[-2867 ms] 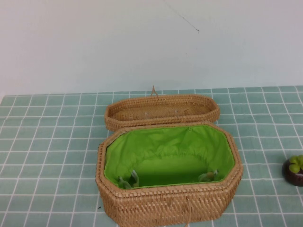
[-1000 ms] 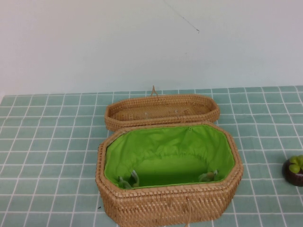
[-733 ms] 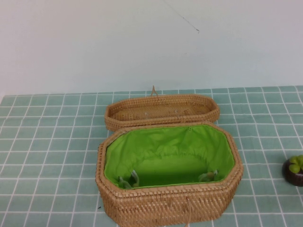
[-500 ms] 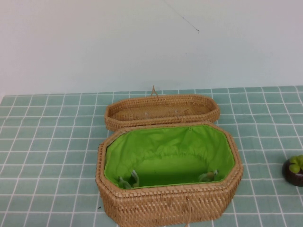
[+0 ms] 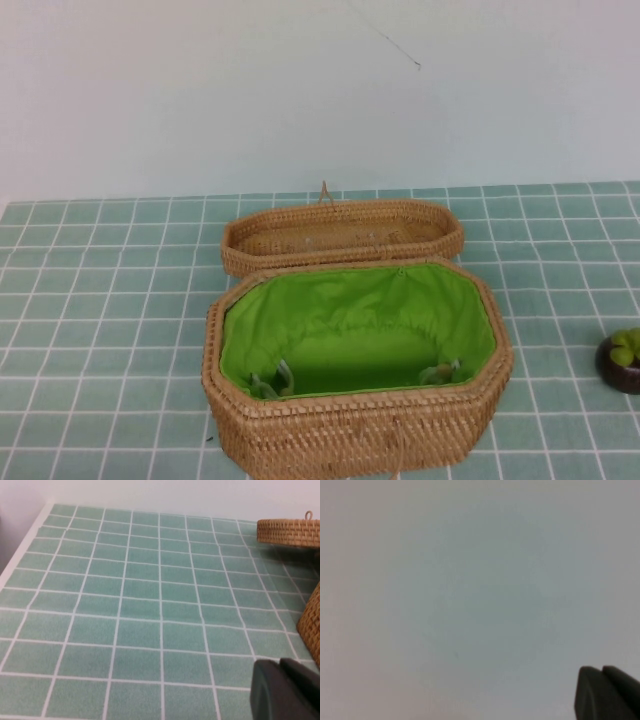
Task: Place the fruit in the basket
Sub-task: Pick up the mangosteen on the table
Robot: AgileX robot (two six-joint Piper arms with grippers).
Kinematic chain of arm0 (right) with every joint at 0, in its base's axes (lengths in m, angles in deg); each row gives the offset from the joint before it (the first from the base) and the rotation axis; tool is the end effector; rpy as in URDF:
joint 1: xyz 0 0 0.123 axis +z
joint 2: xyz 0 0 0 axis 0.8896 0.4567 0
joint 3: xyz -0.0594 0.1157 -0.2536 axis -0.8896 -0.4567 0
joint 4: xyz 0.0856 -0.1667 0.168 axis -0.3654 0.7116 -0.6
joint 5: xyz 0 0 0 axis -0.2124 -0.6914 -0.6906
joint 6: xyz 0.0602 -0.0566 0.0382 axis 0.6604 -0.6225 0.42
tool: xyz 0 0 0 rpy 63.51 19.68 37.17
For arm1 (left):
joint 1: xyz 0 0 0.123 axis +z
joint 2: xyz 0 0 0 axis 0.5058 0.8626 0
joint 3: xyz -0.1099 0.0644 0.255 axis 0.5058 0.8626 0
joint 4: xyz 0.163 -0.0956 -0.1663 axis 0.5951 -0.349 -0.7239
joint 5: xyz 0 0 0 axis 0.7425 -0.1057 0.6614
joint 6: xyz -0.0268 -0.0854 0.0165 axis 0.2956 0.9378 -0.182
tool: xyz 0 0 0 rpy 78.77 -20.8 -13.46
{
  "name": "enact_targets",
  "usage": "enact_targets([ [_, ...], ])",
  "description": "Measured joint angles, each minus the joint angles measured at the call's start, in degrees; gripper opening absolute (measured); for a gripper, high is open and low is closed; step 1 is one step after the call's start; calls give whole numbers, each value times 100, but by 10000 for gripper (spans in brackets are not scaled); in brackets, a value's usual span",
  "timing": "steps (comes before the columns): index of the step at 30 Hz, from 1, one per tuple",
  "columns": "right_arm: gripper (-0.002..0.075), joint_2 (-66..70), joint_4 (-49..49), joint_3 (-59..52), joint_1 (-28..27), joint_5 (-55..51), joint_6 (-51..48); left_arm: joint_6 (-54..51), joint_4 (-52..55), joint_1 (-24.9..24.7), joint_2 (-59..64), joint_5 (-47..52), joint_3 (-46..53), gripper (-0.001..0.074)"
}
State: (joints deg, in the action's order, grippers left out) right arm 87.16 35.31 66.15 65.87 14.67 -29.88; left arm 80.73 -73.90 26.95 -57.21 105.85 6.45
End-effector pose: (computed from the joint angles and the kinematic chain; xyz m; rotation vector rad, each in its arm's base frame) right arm 0.0646 0.0074 0.3465 0.0861 1.3902 0.2636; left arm 0.0537 -0.0034 0.1752 -0.1362 1.7898 -0.1980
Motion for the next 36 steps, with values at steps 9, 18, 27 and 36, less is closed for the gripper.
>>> enact_targets([
  [9, -3, 2311, 955, 2221, 0, -2325, -838, 0, 0, 0, 0, 0, 0, 0],
  [18, -3, 4009, 1920, 3415, 0, -4289, 110, 0, 0, 0, 0, 0, 0, 0],
  [27, -3, 4950, 2289, 3806, -7, -4349, 851, 0, 0, 0, 0, 0, 0, 0],
  [36, -3, 5799, 2074, 4453, -7, -5357, 649, 0, 0, 0, 0, 0, 0, 1],
])
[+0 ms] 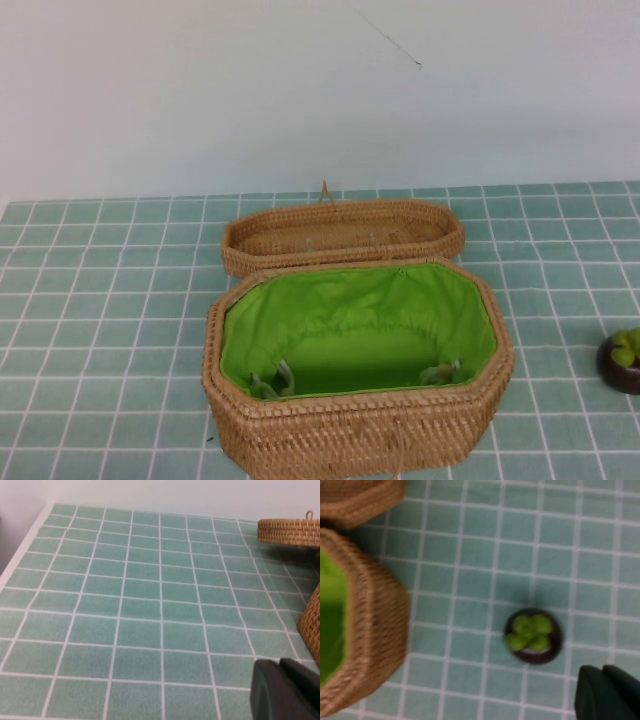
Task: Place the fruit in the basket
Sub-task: Pick up the mangosteen on the table
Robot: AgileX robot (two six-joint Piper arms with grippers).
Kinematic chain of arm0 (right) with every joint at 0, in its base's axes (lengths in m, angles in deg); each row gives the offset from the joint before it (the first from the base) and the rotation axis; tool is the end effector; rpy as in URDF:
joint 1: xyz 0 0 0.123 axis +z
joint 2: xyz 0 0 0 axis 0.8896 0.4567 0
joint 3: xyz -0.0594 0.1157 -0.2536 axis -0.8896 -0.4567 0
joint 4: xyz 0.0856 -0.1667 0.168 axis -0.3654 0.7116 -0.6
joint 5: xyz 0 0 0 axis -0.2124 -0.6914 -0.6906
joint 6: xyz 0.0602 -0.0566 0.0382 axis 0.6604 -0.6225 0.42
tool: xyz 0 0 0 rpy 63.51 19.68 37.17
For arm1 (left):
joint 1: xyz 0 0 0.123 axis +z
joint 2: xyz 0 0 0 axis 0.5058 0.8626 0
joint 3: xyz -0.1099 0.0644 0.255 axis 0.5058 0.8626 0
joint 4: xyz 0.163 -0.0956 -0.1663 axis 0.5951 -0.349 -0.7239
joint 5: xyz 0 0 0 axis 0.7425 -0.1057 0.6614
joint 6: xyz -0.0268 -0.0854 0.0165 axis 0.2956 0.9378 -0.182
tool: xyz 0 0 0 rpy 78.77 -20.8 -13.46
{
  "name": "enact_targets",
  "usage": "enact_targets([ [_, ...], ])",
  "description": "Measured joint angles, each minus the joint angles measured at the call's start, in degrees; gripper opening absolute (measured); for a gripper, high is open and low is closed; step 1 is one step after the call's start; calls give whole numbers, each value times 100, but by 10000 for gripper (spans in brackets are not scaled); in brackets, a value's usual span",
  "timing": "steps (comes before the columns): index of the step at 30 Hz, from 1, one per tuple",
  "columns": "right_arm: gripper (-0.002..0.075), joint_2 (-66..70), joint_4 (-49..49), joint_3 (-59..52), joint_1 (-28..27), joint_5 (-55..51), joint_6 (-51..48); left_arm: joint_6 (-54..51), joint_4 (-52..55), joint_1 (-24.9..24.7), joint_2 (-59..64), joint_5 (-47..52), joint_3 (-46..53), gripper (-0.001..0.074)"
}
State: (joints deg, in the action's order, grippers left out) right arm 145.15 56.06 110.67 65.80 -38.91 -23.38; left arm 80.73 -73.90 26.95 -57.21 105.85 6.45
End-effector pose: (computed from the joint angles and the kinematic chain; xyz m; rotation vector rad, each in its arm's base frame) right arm 0.2602 0.0185 0.3615 -0.1515 2.5610 0.0707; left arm 0.0537 -0.0034 0.1752 -0.1362 1.7898 -0.1980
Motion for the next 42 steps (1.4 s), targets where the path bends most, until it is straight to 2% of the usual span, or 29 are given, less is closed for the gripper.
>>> enact_targets([
  [5, -2, 952, -428, 933, 0, -998, 0, 0, 0, 0, 0, 0, 0, 0],
  [9, -3, 1573, -373, 1390, 0, -1015, 0, 0, 0, 0, 0, 0, 0, 1],
  [15, 12, 2078, -300, 1427, 0, -1015, -100, 0, 0, 0, 0, 0, 0, 1],
  [16, 40, 2163, -260, 1427, 0, -1015, -100, 0, 0, 0, 0, 0, 0, 1],
  [18, 144, 2284, -234, 1427, 0, -1015, -100, 0, 0, 0, 0, 0, 0, 1],
  [23, 557, 2460, -229, 1436, 0, -1015, 13, 0, 0, 0, 0, 0, 0, 0],
  [25, 621, 2529, -254, 1436, 0, -1015, 13, 0, 0, 0, 0, 0, 0, 0],
  [32, 620, 2556, -274, 848, 0, -989, 37, 0, 0, 0, 0, 0, 0, 0],
  [42, 622, 2556, -381, 316, 0, -217, 108, 0, 0, 0, 0, 0, 0, 0],
])
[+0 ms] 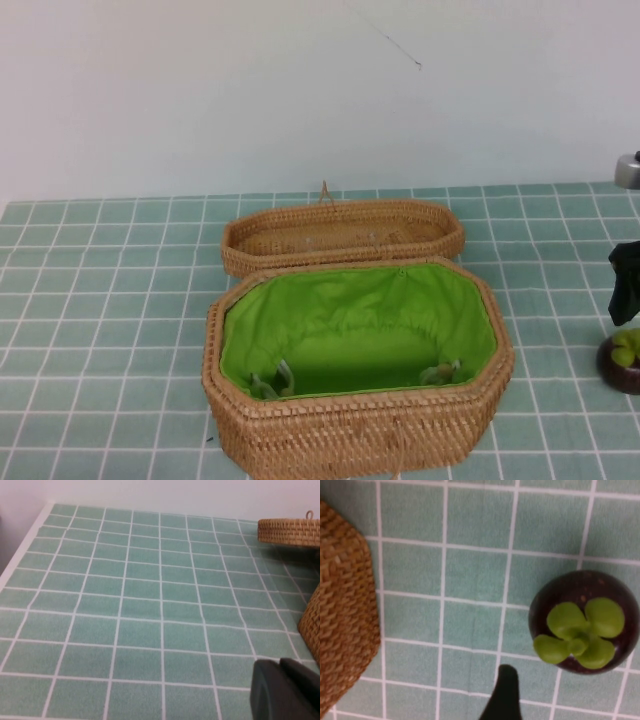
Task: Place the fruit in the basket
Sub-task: Pick up the mangosteen on the table
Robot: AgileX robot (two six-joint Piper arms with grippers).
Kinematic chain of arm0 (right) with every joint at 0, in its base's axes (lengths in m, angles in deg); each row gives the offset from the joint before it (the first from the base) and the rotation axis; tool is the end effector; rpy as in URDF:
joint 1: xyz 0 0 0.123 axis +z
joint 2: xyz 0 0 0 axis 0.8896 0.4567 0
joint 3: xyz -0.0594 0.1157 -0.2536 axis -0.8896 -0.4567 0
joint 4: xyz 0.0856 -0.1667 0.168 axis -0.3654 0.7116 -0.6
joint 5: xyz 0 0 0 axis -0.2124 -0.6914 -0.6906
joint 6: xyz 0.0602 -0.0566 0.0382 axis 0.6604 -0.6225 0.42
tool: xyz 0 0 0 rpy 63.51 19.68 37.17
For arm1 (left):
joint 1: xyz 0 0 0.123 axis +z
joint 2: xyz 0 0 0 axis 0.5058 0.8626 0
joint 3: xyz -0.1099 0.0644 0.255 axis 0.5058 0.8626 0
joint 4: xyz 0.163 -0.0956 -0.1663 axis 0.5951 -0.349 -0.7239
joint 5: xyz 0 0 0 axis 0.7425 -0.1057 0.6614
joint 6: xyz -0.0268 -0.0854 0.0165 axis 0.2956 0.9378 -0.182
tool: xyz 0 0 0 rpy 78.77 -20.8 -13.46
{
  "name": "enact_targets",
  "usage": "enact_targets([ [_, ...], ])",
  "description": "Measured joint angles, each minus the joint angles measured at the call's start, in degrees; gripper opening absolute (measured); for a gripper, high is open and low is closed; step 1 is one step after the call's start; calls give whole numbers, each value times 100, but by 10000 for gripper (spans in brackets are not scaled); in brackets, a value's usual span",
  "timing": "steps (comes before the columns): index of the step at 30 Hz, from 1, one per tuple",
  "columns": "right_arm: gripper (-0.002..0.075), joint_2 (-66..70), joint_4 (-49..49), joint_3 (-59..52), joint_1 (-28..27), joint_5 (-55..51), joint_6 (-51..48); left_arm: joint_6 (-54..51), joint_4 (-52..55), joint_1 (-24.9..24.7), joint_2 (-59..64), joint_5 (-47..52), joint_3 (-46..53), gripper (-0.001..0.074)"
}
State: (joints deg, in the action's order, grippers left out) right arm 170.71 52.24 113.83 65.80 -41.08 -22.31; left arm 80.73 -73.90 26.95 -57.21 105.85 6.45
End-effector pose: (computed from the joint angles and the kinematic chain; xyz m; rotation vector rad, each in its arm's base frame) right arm 0.3429 0.0283 0.2397 -0.0928 2.9888 0.1767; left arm 0.0537 -0.0034 0.1752 -0.1362 1.7898 -0.1980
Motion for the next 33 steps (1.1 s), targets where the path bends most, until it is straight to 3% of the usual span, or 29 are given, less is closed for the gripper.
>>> enact_targets([
  [33, 622, 780, 264, 0, 45, 279, 256, 0, 0, 0, 0, 0, 0, 0],
])
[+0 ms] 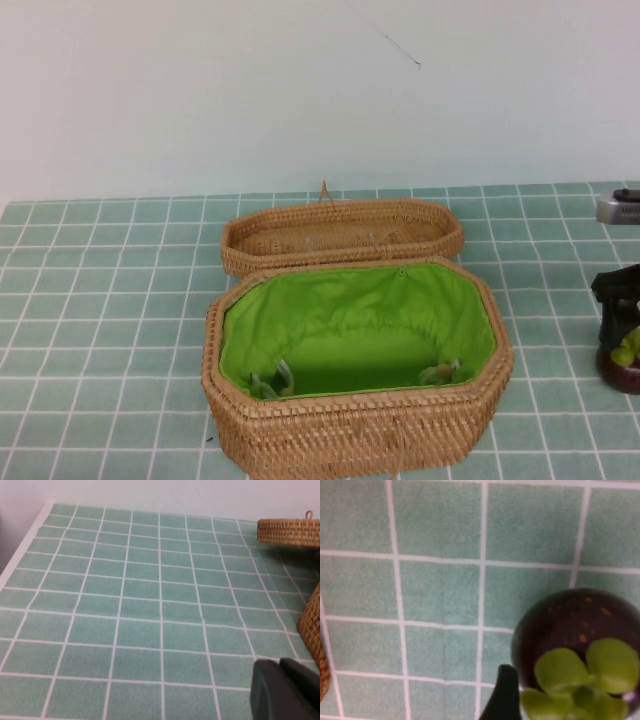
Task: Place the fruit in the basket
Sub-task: Pick up the mangosteen on the table
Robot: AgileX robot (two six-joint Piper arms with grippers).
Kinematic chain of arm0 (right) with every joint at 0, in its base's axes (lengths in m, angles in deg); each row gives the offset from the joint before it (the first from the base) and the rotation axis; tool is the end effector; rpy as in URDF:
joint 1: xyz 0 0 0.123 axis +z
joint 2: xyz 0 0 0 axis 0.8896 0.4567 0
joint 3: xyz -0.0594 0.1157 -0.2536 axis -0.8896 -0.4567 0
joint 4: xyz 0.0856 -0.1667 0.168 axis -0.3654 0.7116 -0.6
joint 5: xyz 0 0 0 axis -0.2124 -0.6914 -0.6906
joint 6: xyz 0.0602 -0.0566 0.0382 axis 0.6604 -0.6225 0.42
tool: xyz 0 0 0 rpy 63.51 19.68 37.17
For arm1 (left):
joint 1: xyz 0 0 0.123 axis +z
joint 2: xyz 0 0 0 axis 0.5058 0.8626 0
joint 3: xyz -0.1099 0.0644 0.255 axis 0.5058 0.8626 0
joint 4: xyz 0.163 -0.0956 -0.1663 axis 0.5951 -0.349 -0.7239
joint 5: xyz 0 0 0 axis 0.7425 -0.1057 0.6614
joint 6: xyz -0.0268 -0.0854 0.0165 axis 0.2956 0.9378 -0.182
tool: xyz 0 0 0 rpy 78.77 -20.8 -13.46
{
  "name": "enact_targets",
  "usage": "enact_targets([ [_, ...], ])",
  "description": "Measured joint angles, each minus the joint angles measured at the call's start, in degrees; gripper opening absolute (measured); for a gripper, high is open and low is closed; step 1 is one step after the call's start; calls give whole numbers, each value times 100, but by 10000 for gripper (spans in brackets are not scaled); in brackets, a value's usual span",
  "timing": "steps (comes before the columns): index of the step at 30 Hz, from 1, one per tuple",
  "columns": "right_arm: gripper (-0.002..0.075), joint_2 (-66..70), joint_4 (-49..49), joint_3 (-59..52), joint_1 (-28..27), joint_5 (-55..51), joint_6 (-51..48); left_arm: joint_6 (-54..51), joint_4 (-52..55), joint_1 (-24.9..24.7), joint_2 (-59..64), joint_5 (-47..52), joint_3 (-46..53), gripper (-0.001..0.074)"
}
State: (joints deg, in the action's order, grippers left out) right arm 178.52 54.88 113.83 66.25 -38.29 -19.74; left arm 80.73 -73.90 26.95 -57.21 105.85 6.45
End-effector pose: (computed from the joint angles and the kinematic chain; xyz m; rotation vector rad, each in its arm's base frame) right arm 0.3597 0.0281 0.1917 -0.0573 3.0824 0.1145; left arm 0.0537 -0.0034 0.1752 -0.1362 1.7898 -0.1980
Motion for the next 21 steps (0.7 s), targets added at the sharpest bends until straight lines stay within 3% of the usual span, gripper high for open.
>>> enact_targets([
  [8, 622, 189, 156, 0, 325, 147, 180, 0, 0, 0, 0, 0, 0, 0],
  [21, 613, 198, 291, 0, 337, 113, 374, 0, 0, 0, 0, 0, 0, 1],
])
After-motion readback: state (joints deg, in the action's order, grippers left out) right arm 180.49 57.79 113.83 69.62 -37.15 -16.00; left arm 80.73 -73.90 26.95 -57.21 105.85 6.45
